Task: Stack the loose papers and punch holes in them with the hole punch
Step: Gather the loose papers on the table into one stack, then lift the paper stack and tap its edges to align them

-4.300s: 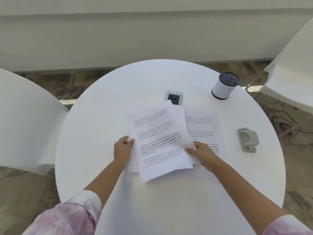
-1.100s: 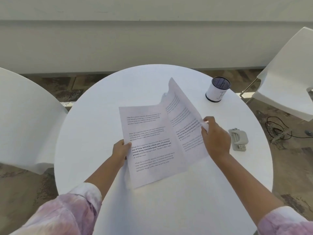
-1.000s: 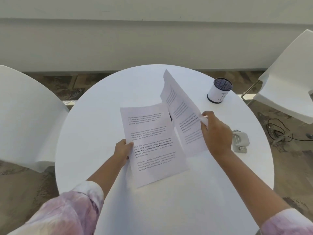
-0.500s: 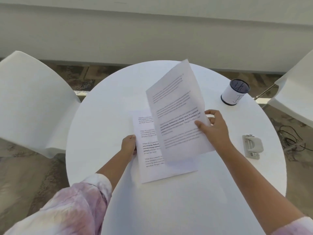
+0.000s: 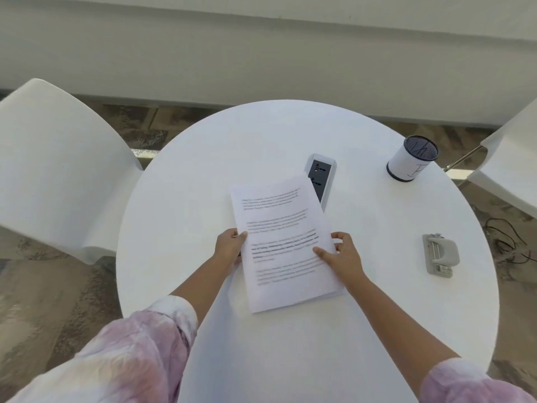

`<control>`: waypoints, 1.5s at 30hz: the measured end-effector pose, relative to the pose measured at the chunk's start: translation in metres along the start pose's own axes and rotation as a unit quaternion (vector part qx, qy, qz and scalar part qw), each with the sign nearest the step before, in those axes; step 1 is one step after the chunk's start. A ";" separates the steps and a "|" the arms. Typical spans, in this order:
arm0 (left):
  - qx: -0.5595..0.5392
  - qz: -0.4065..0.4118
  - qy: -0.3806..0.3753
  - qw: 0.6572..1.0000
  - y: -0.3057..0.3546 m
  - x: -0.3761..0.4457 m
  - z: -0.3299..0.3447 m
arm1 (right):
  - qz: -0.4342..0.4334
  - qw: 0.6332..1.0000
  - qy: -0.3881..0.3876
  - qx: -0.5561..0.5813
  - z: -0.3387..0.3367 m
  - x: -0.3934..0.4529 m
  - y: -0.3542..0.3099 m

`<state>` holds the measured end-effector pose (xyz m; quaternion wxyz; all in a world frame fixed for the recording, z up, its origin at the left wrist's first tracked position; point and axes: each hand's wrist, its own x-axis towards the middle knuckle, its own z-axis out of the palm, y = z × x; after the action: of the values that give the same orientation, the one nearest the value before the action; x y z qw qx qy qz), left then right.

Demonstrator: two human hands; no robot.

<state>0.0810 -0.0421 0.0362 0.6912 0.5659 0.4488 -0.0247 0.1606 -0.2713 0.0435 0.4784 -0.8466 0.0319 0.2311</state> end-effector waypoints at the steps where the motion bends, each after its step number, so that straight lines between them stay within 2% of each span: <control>1: 0.001 0.007 -0.002 1.000 0.000 -0.001 0.001 | 0.004 1.000 0.008 -0.012 0.002 0.000 0.003; 6: 0.009 0.044 -0.004 0.999 0.007 -0.006 0.003 | 0.016 0.997 0.077 -0.007 -0.003 0.000 0.009; 11: -0.013 0.080 -0.080 0.993 0.018 -0.010 0.002 | -0.002 0.999 0.035 0.004 -0.014 0.006 -0.001; 14: -0.024 0.103 -0.131 0.986 0.029 -0.016 0.002 | -0.043 0.997 0.008 0.056 -0.024 0.006 -0.018; 19: -0.060 0.157 -0.180 0.969 0.061 -0.031 0.002 | -0.116 0.984 0.026 0.134 -0.043 -0.005 -0.049; 29: -0.005 0.283 -0.147 0.948 0.095 -0.062 0.020 | -0.215 0.966 0.061 0.130 -0.050 -0.019 -0.080; 35: 0.045 0.303 -0.123 0.944 0.102 -0.064 0.027 | -0.254 0.961 0.066 0.088 -0.054 -0.027 -0.086; 39: 0.041 0.321 -0.111 0.940 0.111 -0.066 0.029 | -0.269 0.956 0.064 0.097 -0.056 -0.029 -0.091; 45: 0.052 0.295 -0.115 0.947 0.104 -0.058 0.026 | -0.243 0.968 0.024 0.058 -0.060 -0.025 -0.084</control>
<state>0.1183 -0.0527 0.1518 0.6842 0.7013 0.1776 0.0922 0.1832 -0.2794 0.1472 0.5680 -0.8047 -0.1503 0.0853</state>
